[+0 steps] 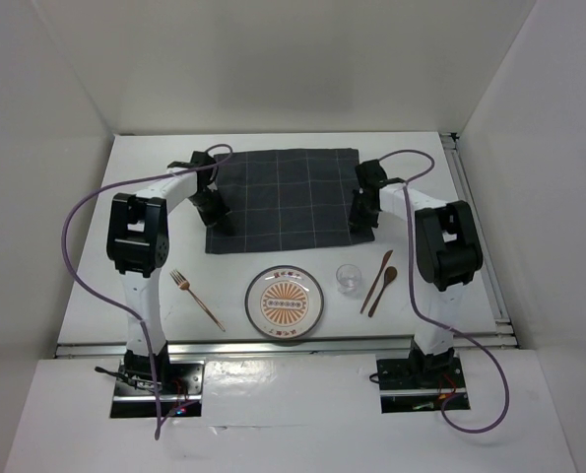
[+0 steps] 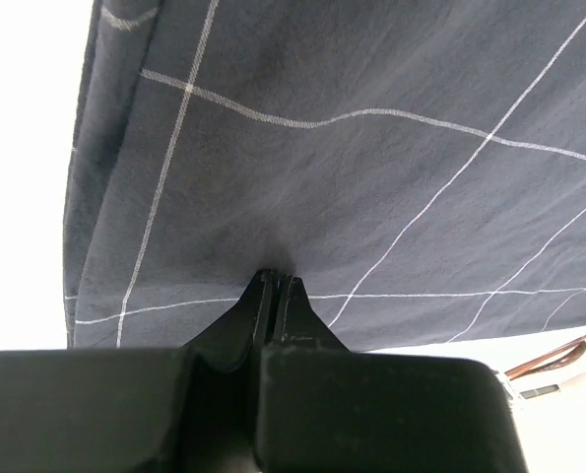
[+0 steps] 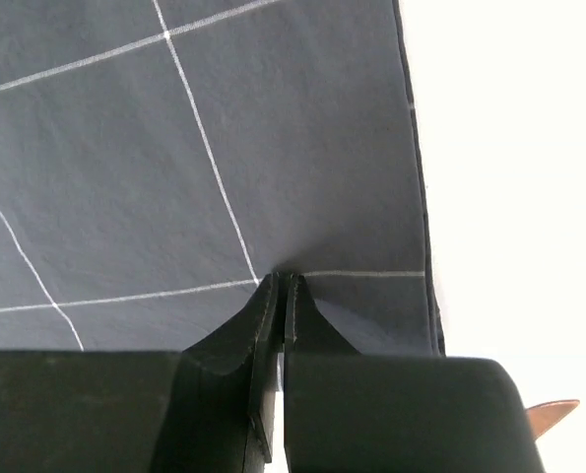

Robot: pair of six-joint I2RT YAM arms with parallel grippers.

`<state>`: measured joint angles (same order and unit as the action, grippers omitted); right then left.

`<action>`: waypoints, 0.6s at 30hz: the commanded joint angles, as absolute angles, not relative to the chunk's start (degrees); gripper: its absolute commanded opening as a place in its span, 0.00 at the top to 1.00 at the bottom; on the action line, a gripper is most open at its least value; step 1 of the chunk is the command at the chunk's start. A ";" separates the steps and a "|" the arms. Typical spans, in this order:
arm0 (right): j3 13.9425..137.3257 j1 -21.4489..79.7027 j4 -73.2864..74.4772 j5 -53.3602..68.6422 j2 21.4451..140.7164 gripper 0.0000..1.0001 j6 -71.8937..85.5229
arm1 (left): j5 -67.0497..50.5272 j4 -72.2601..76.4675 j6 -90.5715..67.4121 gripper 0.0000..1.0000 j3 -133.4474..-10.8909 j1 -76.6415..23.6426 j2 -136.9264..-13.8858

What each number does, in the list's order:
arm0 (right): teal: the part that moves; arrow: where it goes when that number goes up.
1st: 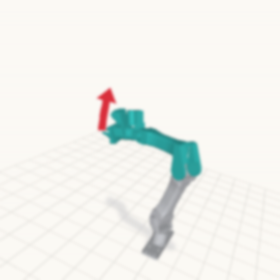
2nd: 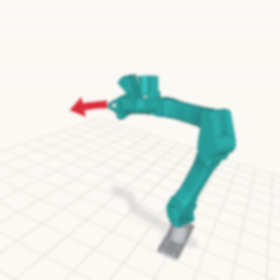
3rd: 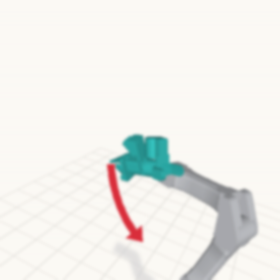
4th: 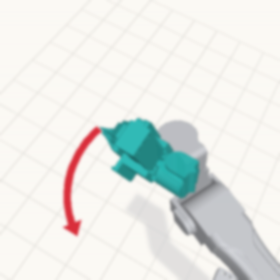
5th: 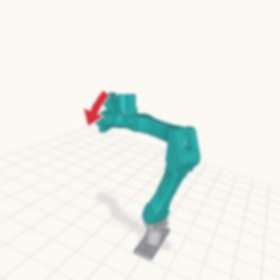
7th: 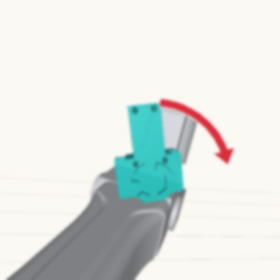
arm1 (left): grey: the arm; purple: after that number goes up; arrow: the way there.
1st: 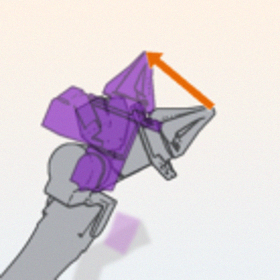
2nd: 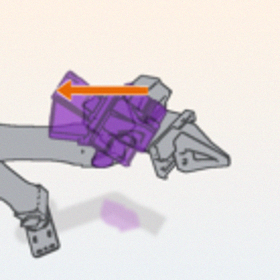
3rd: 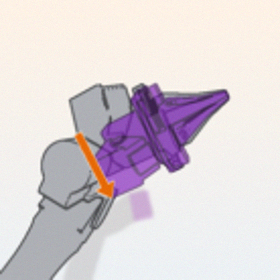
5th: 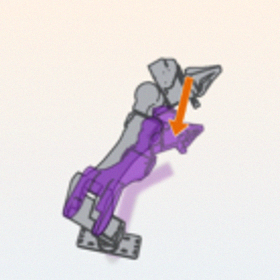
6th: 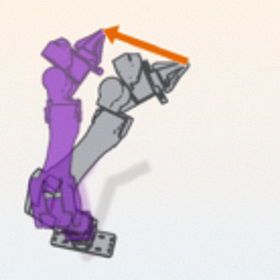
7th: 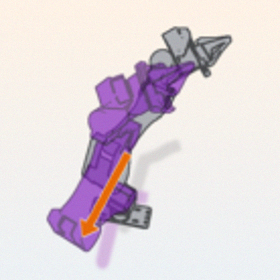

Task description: Set the dinner table for one person

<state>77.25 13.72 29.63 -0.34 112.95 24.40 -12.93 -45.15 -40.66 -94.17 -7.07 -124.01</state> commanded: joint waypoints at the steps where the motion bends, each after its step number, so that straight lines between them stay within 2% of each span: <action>1: 72.26 13.97 28.04 -0.44 112.60 1.00 25.84 | -11.51 -45.97 -39.90 1.00 -93.44 -7.29 -125.68; 9: 59.78 13.97 25.58 -0.44 105.48 1.00 28.30 | -10.20 -45.44 -39.37 1.00 -86.94 -6.77 -122.10; 18: 56.43 15.73 26.46 -2.29 102.22 1.00 28.30 | -8.18 -44.21 -39.37 1.00 -80.51 -6.77 -116.11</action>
